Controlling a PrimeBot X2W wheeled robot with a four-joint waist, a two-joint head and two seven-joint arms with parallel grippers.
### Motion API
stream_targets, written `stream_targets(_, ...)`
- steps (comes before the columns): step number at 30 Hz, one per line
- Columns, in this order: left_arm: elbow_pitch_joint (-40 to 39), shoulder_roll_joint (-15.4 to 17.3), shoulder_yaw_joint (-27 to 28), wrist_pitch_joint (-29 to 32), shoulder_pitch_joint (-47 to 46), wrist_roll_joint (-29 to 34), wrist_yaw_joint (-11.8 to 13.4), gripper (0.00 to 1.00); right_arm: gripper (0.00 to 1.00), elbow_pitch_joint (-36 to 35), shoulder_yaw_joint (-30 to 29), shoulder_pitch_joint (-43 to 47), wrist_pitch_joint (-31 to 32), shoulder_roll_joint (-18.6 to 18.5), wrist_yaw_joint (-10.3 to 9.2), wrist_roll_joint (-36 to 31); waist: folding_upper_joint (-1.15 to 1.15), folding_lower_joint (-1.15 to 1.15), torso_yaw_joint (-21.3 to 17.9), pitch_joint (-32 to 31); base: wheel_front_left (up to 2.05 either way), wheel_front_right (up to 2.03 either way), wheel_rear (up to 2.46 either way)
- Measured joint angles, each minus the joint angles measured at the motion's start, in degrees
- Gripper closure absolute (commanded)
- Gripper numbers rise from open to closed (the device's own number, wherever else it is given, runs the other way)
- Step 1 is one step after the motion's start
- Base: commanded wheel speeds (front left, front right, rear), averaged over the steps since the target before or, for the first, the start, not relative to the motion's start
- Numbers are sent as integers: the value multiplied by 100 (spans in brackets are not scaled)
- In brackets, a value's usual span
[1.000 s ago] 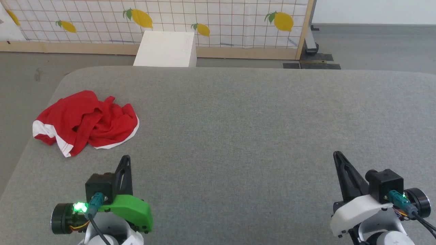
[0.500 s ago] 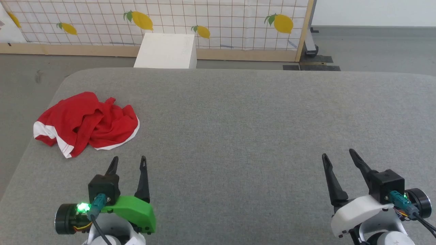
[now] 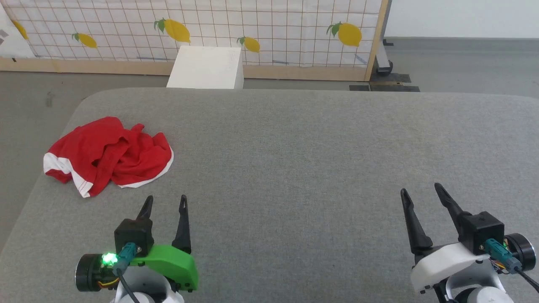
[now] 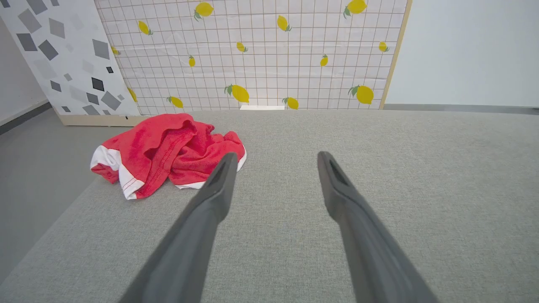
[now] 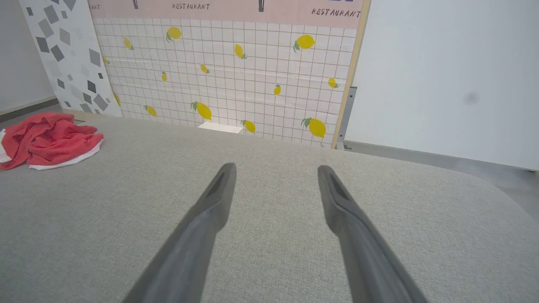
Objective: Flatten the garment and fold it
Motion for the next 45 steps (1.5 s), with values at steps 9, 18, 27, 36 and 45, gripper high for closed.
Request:
stream_targets(9,19,0,-47,-119,-1,-144,8,0,0,8,-18,8,-105,0,0,0,0,0,1,-33,0,0,0)
stream_targets(18,19,0,-66,-230,0,-244,5,0,0,37,-47,34,-214,0,0,0,0,0,3,-65,0,0,0)
stream_targets(27,18,0,-51,-344,4,-330,-21,0,0,46,-74,62,-316,0,0,0,0,0,5,-92,0,0,0)
stream_targets(36,48,0,-73,-447,30,-467,-69,0,0,66,-91,83,-420,0,0,2,0,0,9,-128,0,0,0)
stream_targets(45,99,0,-103,-538,42,-559,-74,0,0,89,-99,113,-522,1,0,4,0,0,14,-170,0,0,0)
